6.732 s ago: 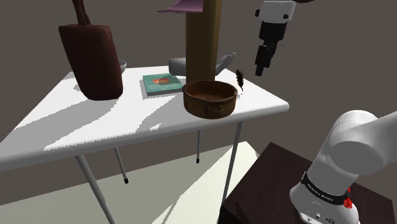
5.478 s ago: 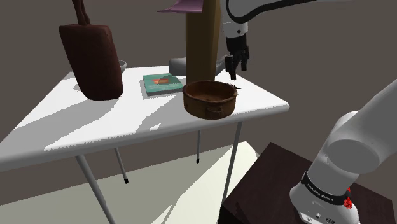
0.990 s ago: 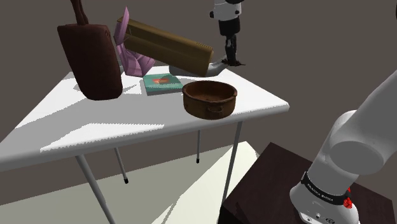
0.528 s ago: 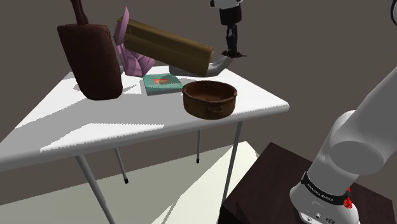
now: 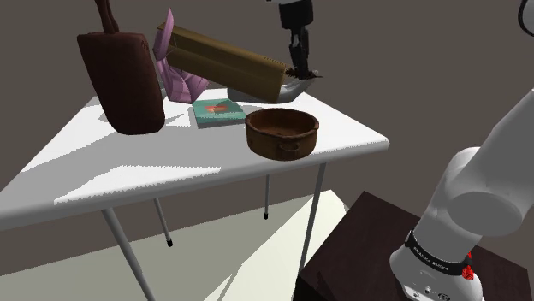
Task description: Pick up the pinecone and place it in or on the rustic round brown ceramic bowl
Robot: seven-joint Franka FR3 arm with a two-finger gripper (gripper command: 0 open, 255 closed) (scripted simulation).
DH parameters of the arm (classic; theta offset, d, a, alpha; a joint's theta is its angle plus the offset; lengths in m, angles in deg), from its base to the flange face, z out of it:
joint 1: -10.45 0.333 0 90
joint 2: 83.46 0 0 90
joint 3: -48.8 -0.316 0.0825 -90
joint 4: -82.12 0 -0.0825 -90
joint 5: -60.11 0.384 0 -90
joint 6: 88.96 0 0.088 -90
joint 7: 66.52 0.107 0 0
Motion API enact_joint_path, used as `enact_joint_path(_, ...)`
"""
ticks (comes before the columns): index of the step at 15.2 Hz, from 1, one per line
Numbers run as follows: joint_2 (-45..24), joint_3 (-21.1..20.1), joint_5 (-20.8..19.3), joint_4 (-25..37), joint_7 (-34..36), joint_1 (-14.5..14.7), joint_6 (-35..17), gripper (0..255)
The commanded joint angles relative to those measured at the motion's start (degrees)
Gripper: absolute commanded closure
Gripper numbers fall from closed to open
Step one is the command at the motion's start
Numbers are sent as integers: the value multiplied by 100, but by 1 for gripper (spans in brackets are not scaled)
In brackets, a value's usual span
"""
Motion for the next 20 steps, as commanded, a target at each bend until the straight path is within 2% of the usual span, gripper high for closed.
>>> enact_joint_path(1, -7, -171, 75, 37, 284, 112, 98, 255)
enact_joint_path(8, -420, -850, 270, 649, 1373, 536, 531, 255)
enact_joint_path(20, -115, -794, 387, -617, 1467, 537, -444, 255)
